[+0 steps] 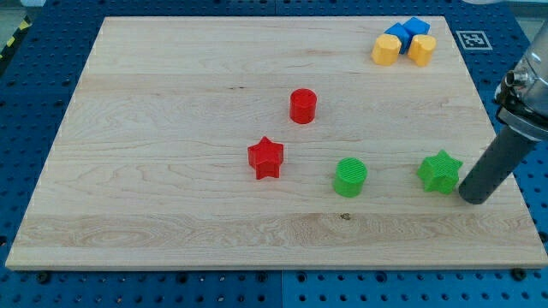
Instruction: Push the green star diagonally to the top right side of the green circle
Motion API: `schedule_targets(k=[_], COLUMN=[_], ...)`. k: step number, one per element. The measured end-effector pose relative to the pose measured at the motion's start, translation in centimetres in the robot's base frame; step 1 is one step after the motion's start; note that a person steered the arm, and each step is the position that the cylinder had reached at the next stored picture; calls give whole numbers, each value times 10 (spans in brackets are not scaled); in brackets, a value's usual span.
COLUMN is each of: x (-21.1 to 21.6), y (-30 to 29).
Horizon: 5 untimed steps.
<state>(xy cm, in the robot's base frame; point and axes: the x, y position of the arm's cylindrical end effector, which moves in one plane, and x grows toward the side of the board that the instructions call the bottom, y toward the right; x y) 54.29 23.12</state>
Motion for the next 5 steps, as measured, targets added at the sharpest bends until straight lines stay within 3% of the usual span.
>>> schedule_targets(k=[5], x=[-3], y=[-36])
